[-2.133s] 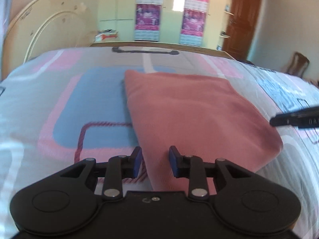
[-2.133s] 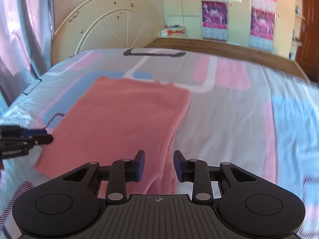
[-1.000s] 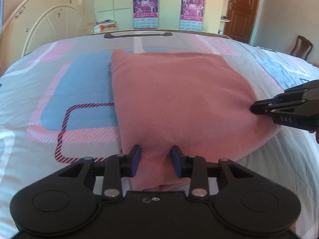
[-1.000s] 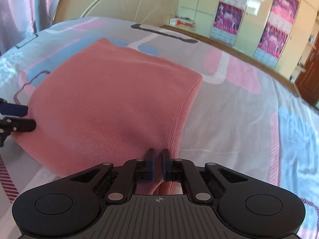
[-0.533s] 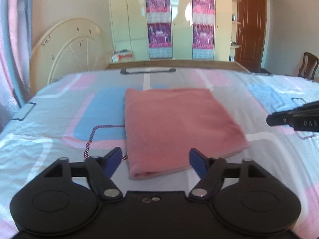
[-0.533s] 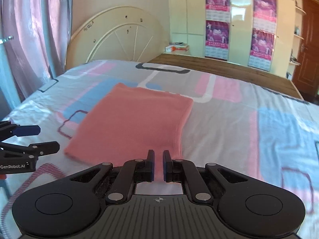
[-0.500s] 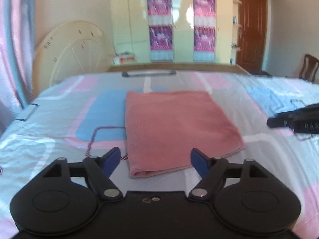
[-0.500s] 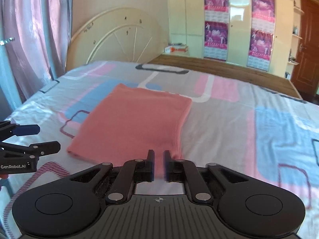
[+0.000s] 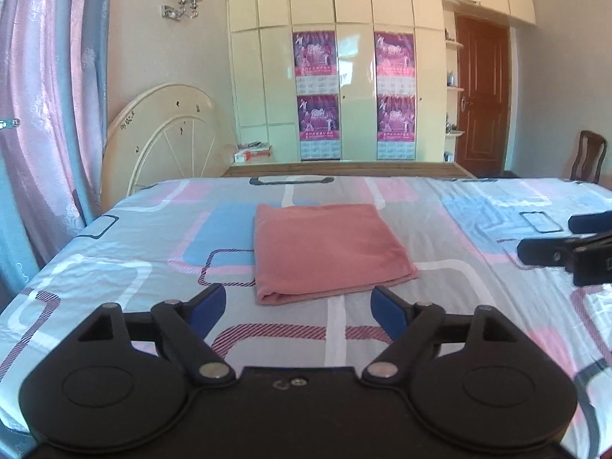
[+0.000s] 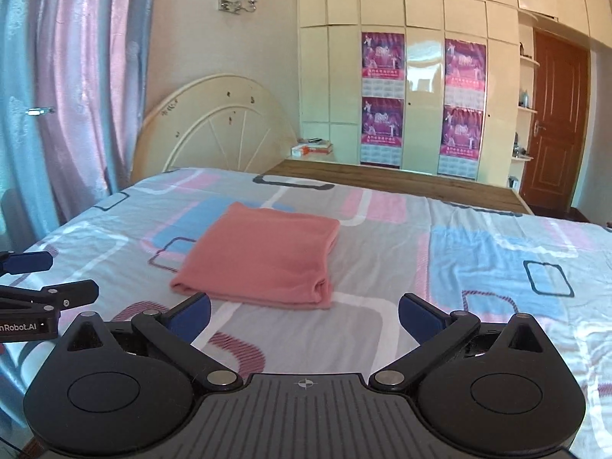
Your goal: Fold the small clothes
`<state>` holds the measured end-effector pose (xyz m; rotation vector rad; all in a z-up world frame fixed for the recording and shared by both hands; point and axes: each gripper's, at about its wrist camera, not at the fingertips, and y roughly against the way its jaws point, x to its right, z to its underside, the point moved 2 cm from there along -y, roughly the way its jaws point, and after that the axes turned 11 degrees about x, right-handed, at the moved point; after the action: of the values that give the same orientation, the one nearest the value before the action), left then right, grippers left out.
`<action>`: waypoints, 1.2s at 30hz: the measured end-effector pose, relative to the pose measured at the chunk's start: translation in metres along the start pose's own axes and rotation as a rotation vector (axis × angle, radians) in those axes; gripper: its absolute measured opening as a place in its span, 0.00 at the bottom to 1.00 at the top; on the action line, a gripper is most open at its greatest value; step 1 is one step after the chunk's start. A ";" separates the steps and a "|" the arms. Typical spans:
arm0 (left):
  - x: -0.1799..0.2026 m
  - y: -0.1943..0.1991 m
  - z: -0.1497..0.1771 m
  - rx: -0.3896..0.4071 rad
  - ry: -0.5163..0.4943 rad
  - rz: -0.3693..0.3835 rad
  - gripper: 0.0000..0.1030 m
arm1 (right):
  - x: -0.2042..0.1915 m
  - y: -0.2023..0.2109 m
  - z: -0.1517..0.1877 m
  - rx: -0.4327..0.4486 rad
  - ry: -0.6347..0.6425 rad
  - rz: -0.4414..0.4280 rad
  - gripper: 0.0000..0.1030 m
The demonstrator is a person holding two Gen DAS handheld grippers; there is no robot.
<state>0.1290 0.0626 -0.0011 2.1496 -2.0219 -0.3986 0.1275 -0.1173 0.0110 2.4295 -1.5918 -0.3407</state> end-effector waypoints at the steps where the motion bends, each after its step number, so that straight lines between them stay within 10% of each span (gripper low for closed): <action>1: -0.001 0.005 0.001 -0.014 -0.006 -0.001 0.10 | -0.003 0.009 0.002 -0.001 0.003 0.002 1.00; 3: -0.005 0.012 0.004 -0.035 0.037 -0.002 0.06 | -0.009 0.024 0.004 0.000 0.013 0.005 1.00; 5: -0.007 0.021 0.004 -0.025 0.049 -0.019 0.56 | -0.014 0.037 0.005 0.009 0.013 0.009 1.00; 6: -0.006 0.026 0.003 -0.003 0.048 -0.042 1.00 | -0.014 0.039 0.004 0.016 0.011 0.019 1.00; 36: 0.004 0.080 -0.015 0.099 0.028 -0.017 1.00 | -0.041 0.087 -0.017 0.074 0.036 0.064 1.00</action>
<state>0.0575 0.0523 0.0367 2.2170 -2.0510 -0.2744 0.0409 -0.1127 0.0564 2.4177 -1.6905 -0.2293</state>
